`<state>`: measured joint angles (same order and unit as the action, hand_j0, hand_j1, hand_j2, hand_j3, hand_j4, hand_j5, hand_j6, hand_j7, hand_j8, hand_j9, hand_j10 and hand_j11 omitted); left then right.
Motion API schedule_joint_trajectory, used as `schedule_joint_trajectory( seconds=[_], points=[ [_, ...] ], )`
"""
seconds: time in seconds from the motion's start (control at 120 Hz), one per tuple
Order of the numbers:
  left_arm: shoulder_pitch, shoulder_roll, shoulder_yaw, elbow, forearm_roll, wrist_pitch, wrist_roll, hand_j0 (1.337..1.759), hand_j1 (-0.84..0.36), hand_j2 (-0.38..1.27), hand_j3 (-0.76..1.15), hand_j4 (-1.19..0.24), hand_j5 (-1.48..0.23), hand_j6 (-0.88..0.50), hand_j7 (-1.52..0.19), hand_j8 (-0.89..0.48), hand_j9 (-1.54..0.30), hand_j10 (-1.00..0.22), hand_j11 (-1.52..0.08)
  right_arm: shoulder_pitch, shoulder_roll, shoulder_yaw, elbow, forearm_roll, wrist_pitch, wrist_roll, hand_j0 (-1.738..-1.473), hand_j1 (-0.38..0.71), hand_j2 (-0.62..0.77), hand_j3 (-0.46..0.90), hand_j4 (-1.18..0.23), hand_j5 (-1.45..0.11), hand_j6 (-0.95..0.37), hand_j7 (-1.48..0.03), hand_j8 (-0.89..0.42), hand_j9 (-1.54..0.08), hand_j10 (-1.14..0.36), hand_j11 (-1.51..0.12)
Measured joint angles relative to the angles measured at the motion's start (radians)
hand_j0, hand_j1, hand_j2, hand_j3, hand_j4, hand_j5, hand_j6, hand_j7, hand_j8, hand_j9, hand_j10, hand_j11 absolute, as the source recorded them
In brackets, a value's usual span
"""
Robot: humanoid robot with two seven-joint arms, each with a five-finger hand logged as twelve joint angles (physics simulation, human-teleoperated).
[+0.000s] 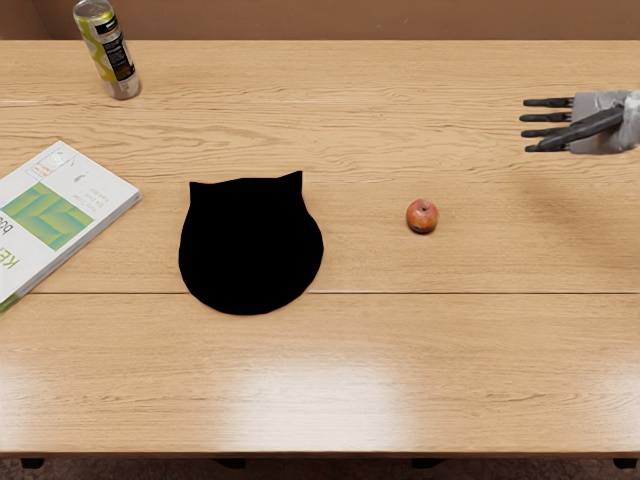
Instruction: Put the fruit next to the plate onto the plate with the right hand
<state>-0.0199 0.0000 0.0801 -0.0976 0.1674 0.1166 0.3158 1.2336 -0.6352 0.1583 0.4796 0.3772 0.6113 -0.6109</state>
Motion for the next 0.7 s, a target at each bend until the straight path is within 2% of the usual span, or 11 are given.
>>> schedule_joint_trajectory(
  seconds=[0.167, 0.325, 0.458, 0.542, 0.7],
  points=[
    [0.0, 0.0, 0.0, 0.0, 0.0, 0.0, 0.0, 1.658, 0.33, 0.0, 0.0, -0.02, -0.02, -0.02, -0.02, -0.02, -0.02, -0.02, -0.02, 0.012, 0.011, -0.003, 0.0, -0.015, 0.0, 0.0, -1.658, -0.35, 0.0, 0.0, 0.0, 0.0, 0.0, 0.0, 0.0, 0.0, 0.0, 0.0],
    [0.0, 0.0, 0.0, 0.0, 0.0, 0.0, 0.0, 1.658, 0.33, 0.0, 0.0, -0.02, -0.02, -0.02, -0.02, -0.02, -0.02, -0.02, -0.02, 0.103, 0.012, -0.027, -0.008, -0.332, 0.0, 0.0, -1.658, -0.35, 0.0, 0.0, 0.0, 0.0, 0.0, 0.0, 0.0, 0.0, 0.0, 0.0],
    [0.007, 0.0, 0.001, 0.0, 0.0, 0.0, 0.0, 1.658, 0.33, 0.0, 0.0, -0.02, -0.02, -0.02, -0.02, -0.02, -0.02, -0.02, -0.02, 0.24, 0.08, -0.244, 0.009, -0.456, 0.0, 0.0, -1.658, -0.35, 0.0, 0.0, 0.0, 0.0, 0.0, 0.0, 0.0, 0.0, 0.0, 0.0],
    [0.016, 0.0, 0.001, 0.0, 0.0, 0.0, 0.0, 1.658, 0.33, 0.0, 0.0, -0.02, -0.02, -0.02, -0.02, -0.02, -0.02, -0.02, -0.02, 0.317, 0.166, -0.402, 0.041, -0.503, -0.008, 0.0, -1.658, -0.35, 0.0, 0.0, 0.0, 0.0, 0.0, 0.0, 0.0, 0.0, 0.0, 0.0],
    [0.018, 0.0, 0.001, 0.0, 0.0, 0.0, 0.0, 1.658, 0.33, 0.0, 0.0, -0.02, -0.02, -0.02, -0.02, -0.02, -0.02, -0.02, -0.02, 0.43, 0.33, -0.701, 0.087, -0.538, -0.132, 0.0, -1.658, -0.35, 0.0, 0.0, 0.0, 0.0, 0.0, 0.0, 0.0, 0.0, 0.0, 0.0]
  ],
)
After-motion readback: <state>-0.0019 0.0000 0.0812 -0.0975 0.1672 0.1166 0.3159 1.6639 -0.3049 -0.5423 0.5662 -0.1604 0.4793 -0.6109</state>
